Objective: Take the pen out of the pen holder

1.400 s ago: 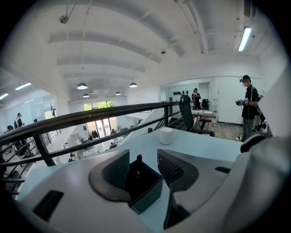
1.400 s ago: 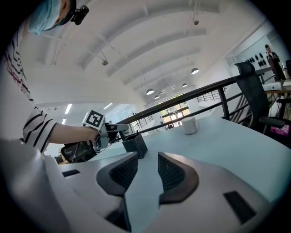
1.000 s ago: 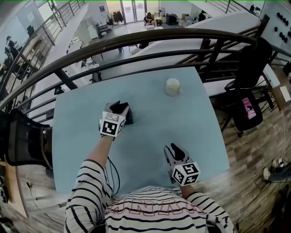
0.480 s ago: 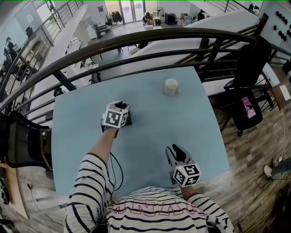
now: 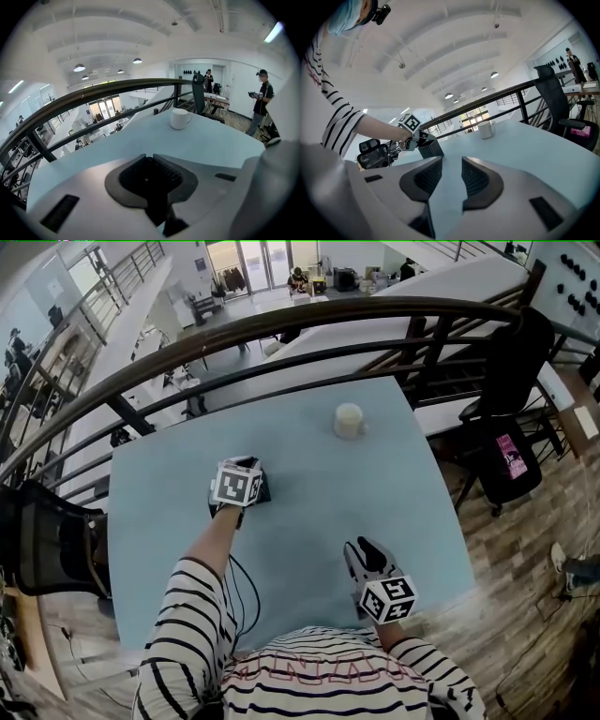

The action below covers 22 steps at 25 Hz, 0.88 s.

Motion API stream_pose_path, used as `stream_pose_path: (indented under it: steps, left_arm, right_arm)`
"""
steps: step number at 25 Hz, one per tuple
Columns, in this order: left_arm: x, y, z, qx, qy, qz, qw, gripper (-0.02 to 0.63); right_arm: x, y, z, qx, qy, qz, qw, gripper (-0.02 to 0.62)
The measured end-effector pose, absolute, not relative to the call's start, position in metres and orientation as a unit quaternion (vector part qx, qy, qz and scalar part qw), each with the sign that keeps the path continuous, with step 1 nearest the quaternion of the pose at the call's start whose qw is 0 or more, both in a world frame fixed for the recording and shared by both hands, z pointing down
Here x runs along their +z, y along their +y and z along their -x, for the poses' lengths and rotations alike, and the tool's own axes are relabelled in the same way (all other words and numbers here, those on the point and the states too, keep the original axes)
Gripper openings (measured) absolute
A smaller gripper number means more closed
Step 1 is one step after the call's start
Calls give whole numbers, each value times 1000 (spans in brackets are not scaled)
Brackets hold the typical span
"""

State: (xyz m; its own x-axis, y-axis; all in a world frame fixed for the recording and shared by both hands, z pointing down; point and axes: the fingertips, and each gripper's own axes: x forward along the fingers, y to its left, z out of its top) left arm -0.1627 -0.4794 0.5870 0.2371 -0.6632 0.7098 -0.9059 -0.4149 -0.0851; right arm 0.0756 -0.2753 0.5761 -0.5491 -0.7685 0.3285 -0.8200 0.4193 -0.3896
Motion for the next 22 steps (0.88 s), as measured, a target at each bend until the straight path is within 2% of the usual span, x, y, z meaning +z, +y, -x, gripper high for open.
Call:
stream_pose_path:
  steps: [22]
  left_arm:
    - [502, -430, 200, 179, -575, -793, 88, 56]
  right_arm:
    - [562, -259, -42, 243, -866, -433, 56, 137]
